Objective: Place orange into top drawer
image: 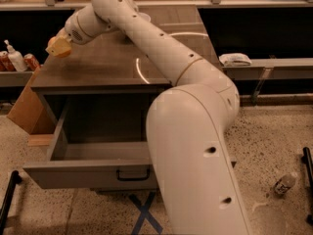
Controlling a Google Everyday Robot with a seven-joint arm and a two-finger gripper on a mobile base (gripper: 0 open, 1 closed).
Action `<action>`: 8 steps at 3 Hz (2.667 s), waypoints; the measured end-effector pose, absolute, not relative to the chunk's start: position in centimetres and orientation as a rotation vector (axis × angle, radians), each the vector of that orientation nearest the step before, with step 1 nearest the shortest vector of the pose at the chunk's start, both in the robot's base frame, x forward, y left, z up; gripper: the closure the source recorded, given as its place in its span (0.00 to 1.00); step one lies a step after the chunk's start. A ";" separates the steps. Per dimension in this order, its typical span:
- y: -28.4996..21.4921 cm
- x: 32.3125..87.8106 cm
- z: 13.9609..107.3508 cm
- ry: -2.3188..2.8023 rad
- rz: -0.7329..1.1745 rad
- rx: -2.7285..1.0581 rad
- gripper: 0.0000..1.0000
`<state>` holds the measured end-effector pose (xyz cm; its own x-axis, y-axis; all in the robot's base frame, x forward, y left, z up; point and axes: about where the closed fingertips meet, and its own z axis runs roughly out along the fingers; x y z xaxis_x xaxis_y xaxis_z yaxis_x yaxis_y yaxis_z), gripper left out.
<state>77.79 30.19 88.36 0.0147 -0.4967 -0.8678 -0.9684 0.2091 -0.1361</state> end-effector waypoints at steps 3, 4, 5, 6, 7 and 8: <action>27.4 71.8 90.7 1.525 0.702 -1.405 1.00; 24.2 67.9 89.6 1.550 0.741 -1.342 1.00; 21.4 65.5 87.8 1.593 0.745 -1.265 1.00; 17.6 63.3 86.3 1.639 0.700 -1.184 1.00; 17.6 63.1 86.4 1.634 0.704 -1.183 1.00; 16.7 61.2 87.1 1.599 0.735 -1.162 1.00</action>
Offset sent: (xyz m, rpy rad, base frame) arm -0.0663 -0.0330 0.0613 0.0740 -0.1227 -0.0067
